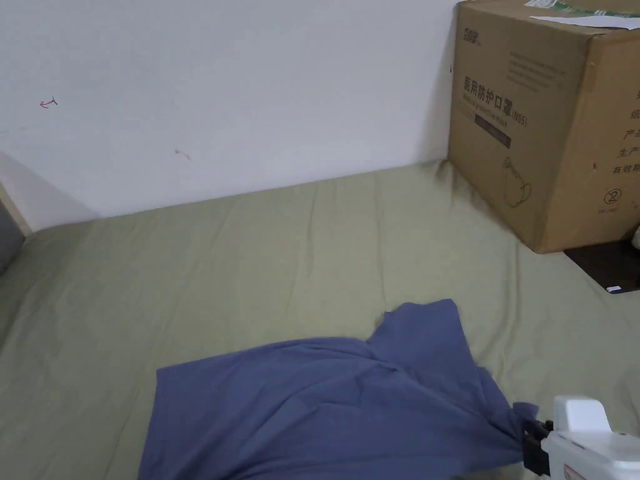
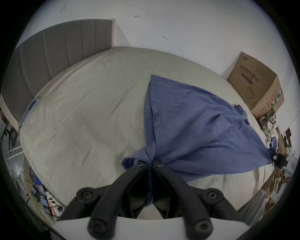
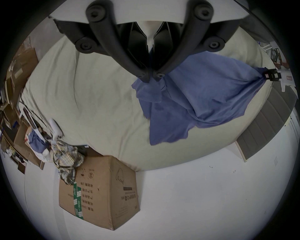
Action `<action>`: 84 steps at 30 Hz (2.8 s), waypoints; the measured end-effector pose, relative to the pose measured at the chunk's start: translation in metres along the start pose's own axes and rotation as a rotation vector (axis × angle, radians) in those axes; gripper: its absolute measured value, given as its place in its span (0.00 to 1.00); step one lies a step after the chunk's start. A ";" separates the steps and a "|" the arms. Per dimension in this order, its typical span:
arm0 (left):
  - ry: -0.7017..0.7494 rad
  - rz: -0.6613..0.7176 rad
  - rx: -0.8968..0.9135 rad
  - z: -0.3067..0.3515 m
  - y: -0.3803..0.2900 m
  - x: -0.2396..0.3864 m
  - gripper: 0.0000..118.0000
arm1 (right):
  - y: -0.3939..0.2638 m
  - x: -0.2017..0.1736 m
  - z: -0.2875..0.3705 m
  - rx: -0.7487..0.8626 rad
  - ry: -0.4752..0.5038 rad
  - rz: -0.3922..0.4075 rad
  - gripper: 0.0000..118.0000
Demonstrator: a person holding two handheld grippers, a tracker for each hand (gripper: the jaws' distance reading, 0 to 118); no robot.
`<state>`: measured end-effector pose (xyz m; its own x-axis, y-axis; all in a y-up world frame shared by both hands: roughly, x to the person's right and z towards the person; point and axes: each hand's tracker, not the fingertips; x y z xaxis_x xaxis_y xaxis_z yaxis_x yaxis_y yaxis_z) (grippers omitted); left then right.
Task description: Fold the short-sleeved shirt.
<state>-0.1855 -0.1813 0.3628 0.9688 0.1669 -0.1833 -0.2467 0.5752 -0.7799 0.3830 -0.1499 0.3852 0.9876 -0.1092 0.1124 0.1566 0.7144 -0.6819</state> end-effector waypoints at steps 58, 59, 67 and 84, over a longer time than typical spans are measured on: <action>-0.129 -0.150 0.448 0.076 0.142 0.099 0.00 | 0.126 -0.085 0.116 0.649 -0.088 0.158 0.00; -0.160 -0.123 0.420 0.061 0.152 0.092 0.00 | 0.129 -0.086 0.109 0.640 -0.088 0.163 0.00; -0.106 -0.013 0.161 -0.059 0.210 0.051 0.00 | 0.151 -0.092 0.048 0.575 -0.092 0.186 0.00; 0.068 -0.158 -0.122 -0.191 0.198 0.045 0.21 | 0.148 -0.075 -0.046 0.382 -0.116 0.136 0.00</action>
<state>-0.1856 -0.2129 0.0860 0.9956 0.0255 -0.0899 -0.0908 0.4884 -0.8679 0.3324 -0.0675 0.2430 0.9885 0.0666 0.1357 -0.0099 0.9243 -0.3815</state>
